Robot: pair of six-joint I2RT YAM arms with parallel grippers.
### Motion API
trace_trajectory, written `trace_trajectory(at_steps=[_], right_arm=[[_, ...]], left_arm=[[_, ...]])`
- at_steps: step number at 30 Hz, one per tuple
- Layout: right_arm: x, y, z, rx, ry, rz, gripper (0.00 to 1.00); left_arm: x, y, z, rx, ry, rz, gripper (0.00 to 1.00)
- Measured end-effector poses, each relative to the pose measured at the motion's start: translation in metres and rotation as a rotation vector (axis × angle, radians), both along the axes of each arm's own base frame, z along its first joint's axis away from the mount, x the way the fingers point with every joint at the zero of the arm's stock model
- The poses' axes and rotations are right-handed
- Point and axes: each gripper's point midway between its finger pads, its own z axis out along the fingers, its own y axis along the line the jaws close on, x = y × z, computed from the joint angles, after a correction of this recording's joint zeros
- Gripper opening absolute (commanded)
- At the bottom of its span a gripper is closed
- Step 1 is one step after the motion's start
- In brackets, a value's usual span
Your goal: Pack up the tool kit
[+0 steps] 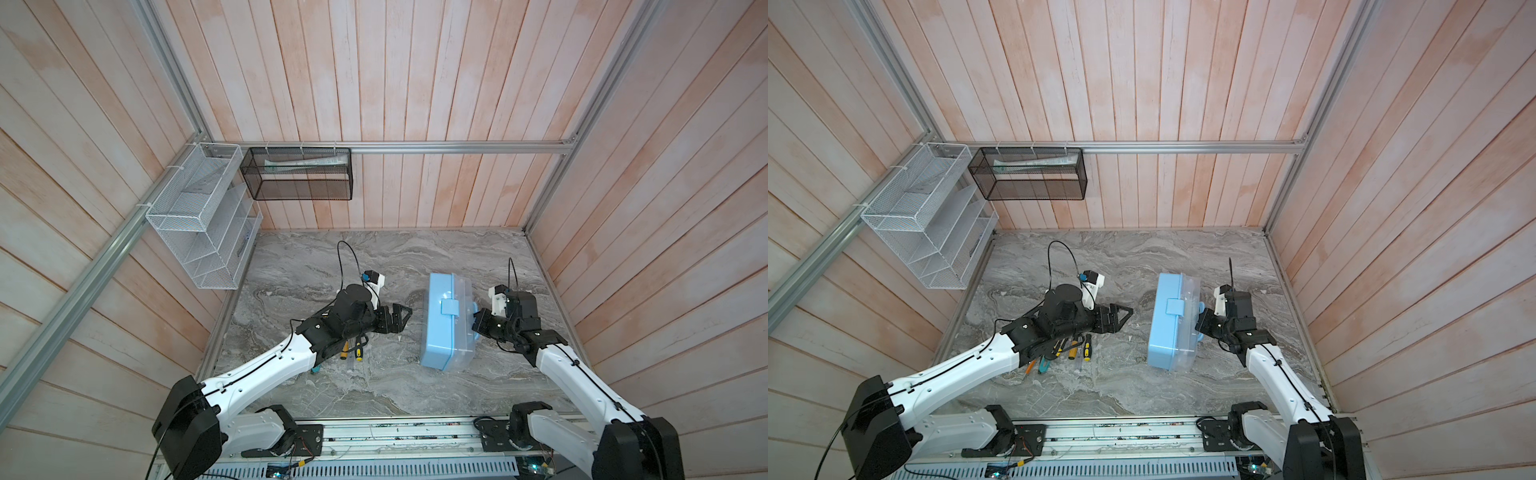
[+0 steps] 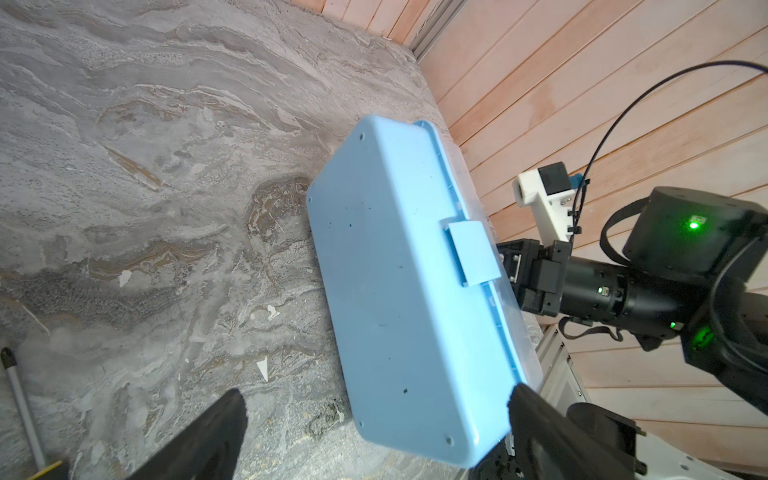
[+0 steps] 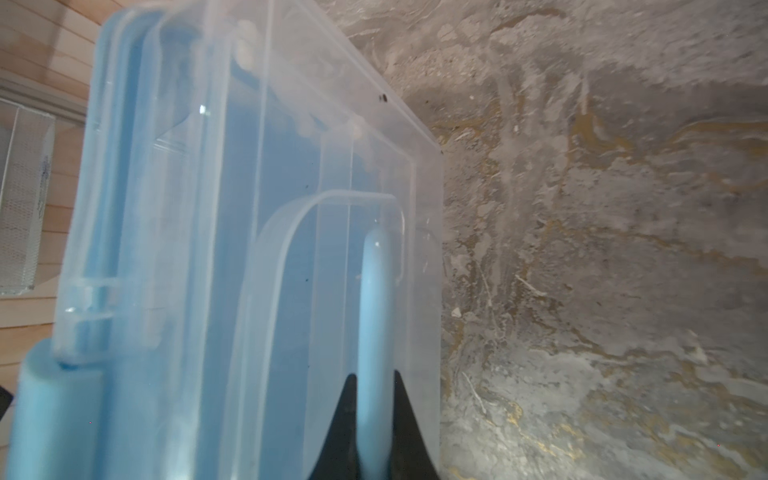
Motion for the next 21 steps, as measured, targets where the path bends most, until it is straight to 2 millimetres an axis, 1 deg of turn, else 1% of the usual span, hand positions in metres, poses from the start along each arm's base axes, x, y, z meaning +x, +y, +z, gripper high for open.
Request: trace_trajectory(at_steps=[3,5,8,10,12,14,18,21], right_arm=[[-0.004,0.022,0.003,-0.001,-0.004,0.077,0.00],[-0.007,0.036,0.008,0.009,-0.013,0.121,0.00],[-0.009,0.045,0.016,0.022,-0.028,0.143,0.00],[-0.010,0.045,0.021,0.024,-0.043,0.143,0.00],[-0.010,0.044,0.026,0.023,-0.061,0.133,0.00],[-0.009,0.043,0.030,0.022,-0.076,0.128,0.00],[-0.008,0.045,0.032,0.018,-0.088,0.125,0.00],[-0.009,0.050,0.032,0.018,-0.093,0.138,0.00]], left_arm=[[0.004,-0.004,0.009,-0.012,-0.006,0.001,1.00],[0.006,-0.007,0.020,-0.029,-0.014,0.005,1.00],[0.009,-0.009,0.030,-0.047,-0.021,0.009,1.00],[0.010,-0.011,0.033,-0.057,-0.016,0.012,1.00],[0.008,-0.016,0.032,-0.075,0.001,0.006,1.00],[0.003,-0.024,0.028,-0.097,0.020,-0.011,1.00],[-0.011,-0.041,0.014,-0.104,0.076,-0.050,1.00],[-0.013,-0.047,0.001,-0.089,0.113,-0.059,1.00]])
